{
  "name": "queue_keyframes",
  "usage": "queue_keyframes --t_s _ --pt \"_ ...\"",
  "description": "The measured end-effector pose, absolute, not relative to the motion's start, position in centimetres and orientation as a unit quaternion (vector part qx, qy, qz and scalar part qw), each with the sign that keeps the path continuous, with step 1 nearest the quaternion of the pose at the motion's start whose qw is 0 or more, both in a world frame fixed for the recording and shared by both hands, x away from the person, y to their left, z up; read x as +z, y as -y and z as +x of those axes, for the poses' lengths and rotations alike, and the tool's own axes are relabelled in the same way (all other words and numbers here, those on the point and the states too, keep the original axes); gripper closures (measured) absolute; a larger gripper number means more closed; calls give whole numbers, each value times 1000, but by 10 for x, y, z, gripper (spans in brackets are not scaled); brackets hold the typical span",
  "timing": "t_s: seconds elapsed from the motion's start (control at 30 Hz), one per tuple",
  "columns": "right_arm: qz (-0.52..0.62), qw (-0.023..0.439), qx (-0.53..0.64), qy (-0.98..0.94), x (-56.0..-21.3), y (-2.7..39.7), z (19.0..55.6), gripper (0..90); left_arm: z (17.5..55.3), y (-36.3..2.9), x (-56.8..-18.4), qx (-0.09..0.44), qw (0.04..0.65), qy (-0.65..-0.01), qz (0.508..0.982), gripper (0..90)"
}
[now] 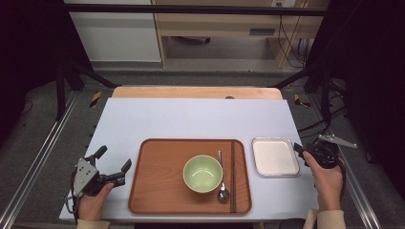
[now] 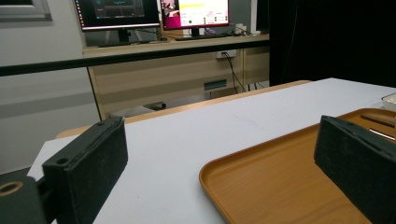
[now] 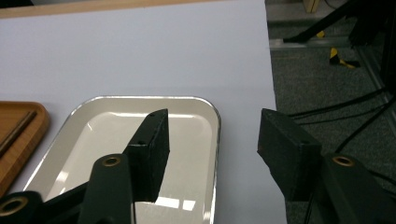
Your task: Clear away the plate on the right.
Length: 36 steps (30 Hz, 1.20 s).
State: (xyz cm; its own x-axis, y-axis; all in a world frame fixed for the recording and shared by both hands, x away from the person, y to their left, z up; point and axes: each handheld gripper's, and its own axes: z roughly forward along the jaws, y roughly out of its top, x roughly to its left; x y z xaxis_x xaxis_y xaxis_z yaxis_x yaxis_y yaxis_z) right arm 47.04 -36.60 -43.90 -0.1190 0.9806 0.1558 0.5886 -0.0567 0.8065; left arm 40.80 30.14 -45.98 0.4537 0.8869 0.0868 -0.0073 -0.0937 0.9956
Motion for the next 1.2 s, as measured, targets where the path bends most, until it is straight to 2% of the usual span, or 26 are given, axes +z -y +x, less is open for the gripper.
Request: queue_keyframes --t_s 0.23,0.43,0.8,1.2 --pt "622 224 384 -644 -448 371 471 578 408 -299 -460 388 575 -348 631 24" --pt "633 205 374 -646 -454 372 473 646 408 -300 -460 389 574 -350 630 25" --pt "651 170 365 -643 -463 372 476 687 409 -295 -459 385 575 -347 633 21" --pt "656 155 353 -649 -470 369 482 759 409 -294 -460 386 573 -349 633 22"
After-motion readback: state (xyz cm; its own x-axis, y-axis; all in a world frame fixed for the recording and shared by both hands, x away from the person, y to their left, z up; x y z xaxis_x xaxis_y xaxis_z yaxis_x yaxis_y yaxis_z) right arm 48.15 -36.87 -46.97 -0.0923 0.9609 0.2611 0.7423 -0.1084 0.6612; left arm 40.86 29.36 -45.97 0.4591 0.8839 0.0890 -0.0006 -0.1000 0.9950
